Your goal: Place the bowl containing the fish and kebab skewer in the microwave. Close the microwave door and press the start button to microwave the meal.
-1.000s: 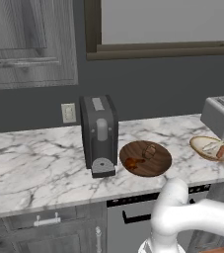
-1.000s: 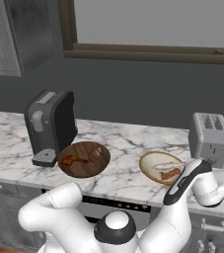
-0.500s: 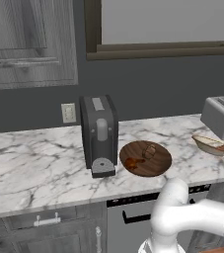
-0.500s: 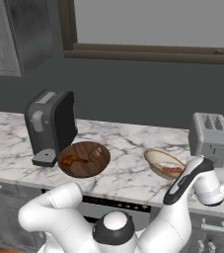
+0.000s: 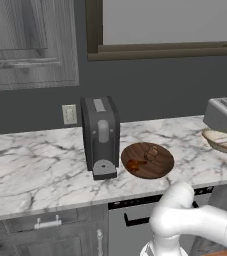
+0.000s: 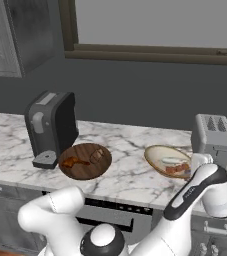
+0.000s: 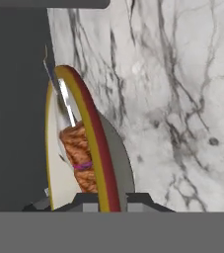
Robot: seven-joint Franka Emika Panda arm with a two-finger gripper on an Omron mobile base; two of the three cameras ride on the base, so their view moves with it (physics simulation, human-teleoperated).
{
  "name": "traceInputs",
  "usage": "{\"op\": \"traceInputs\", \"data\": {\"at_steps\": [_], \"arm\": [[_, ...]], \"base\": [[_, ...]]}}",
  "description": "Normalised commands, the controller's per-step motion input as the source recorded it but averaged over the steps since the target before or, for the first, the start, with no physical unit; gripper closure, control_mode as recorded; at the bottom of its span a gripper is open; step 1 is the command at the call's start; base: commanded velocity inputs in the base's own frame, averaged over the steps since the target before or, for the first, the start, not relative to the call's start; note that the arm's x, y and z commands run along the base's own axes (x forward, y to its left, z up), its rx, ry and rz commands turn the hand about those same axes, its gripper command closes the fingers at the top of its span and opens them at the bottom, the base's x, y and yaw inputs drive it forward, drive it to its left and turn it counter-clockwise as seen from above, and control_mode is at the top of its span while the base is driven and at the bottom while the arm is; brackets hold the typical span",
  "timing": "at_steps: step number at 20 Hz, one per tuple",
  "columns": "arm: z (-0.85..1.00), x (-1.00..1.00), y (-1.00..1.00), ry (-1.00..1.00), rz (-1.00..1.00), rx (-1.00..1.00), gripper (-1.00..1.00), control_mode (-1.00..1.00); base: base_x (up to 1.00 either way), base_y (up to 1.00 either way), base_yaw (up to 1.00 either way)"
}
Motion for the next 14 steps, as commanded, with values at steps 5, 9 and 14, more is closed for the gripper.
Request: {"op": "traceInputs", "data": {"at_steps": [5, 9, 14], "arm": [[0.46, -0.39, 0.41, -0.43, 0.07, -0.22, 1.0, -1.0], [0.57, -0.4, 0.63, -0.25, 0.04, -0.28, 1.0, -1.0], [0.61, -0.45, 0.69, -0.15, 0.01, -0.27, 1.0, -1.0]], "base": [[0.0, 0.0, 0.0], [0.0, 0.0, 0.0], [0.0, 0.0, 0.0]]}}
